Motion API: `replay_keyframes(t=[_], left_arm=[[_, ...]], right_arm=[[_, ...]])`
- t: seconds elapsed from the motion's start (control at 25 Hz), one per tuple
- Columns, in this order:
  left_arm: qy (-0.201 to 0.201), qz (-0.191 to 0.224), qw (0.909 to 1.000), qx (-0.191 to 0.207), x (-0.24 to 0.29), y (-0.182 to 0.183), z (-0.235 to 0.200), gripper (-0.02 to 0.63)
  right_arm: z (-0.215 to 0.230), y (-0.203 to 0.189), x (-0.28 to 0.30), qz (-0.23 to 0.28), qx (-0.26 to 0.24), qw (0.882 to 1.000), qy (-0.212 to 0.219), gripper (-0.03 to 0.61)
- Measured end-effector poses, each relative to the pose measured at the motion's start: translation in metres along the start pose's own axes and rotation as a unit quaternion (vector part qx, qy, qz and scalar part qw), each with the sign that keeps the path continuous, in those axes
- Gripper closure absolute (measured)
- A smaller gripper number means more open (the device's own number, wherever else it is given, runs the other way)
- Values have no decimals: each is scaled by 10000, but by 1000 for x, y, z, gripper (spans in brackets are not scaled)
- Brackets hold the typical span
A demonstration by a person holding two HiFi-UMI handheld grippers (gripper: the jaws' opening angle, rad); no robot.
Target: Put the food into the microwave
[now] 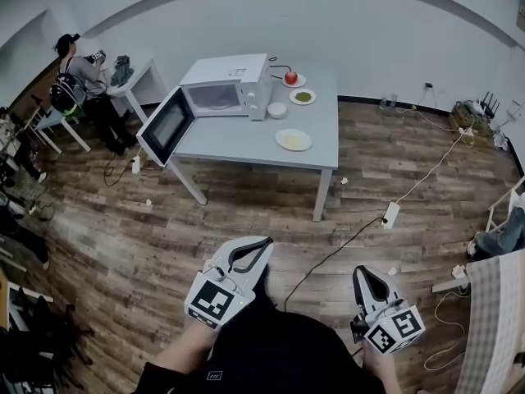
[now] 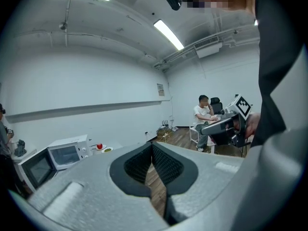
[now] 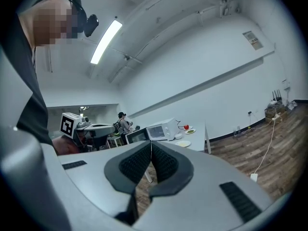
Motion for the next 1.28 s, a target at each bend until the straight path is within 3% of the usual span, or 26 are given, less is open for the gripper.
replay_keyframes(t=[0.52,0.84,1.28], left_arm=[[-232,31,9997,52,60,-15,-51,606],[-252,-164,9992,252,101,-26,-129,606],[-526,-68,9985,106,156,-35,-251,606]], right_arm=[[35,3,58,-165,-16,9997,-151,563],[53,29,134,-294,-100,9992,-264,563],[68,67,276,-464,-72,9986,-242,563]])
Point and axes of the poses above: the fingertips, and each gripper's own axes: x forward along the fingers, z to its right, y out of its top, the point moved 5 cm from there along -x, backward along the fingers, and after that the axes turned 5 degrees about -z, right-handed, at the moved point
